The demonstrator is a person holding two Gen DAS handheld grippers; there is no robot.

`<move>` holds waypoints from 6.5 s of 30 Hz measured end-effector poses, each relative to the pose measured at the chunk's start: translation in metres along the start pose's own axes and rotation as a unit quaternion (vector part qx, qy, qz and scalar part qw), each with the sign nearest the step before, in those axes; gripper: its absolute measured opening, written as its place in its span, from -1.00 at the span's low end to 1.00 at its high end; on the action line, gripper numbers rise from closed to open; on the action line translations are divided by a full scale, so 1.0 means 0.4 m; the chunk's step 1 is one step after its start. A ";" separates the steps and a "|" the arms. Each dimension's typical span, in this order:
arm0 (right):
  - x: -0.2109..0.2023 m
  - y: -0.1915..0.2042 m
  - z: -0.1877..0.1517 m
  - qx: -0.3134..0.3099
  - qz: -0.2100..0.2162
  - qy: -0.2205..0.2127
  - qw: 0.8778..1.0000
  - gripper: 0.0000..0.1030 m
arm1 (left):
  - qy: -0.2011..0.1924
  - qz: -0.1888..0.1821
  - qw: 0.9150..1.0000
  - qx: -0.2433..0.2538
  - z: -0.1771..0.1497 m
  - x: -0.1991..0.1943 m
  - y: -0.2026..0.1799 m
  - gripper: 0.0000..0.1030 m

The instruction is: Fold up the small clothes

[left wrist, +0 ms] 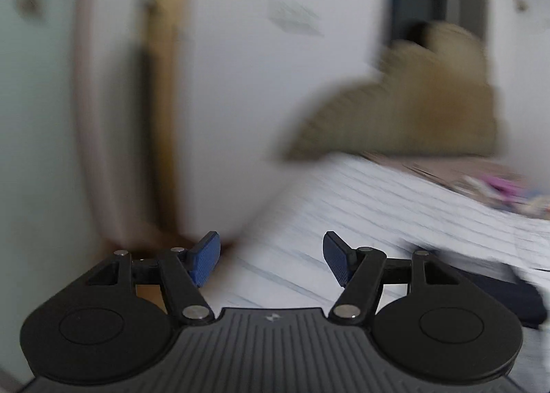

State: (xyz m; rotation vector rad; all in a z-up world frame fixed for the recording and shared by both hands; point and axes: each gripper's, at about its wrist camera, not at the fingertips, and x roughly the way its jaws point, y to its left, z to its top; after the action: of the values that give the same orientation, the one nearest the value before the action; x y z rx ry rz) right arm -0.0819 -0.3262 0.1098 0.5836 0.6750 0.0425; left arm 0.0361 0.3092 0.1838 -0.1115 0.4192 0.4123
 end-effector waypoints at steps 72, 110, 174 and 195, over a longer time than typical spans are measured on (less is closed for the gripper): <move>0.195 0.077 -0.426 0.152 0.110 0.164 0.968 0.33 | 0.258 -0.186 0.946 -0.058 -0.543 0.021 -0.197 0.03; 0.168 0.036 -0.411 0.177 0.144 0.196 0.954 0.29 | 0.331 -0.275 0.900 -0.064 -0.553 0.053 -0.092 -0.75; 0.253 0.049 -0.326 0.247 0.259 0.143 0.923 -0.77 | 0.307 -0.384 0.832 -0.256 -0.563 0.085 0.013 0.60; 0.252 0.036 -0.338 0.254 0.249 0.149 0.923 -0.73 | 0.371 -0.410 0.824 -0.121 -0.590 0.088 -0.137 -0.66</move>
State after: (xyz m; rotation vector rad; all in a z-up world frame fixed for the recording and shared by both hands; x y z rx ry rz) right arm -0.0817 -0.2248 -0.0258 1.2619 0.8227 0.4508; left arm 0.0000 0.2273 -0.0441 -0.6915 1.0299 -0.4743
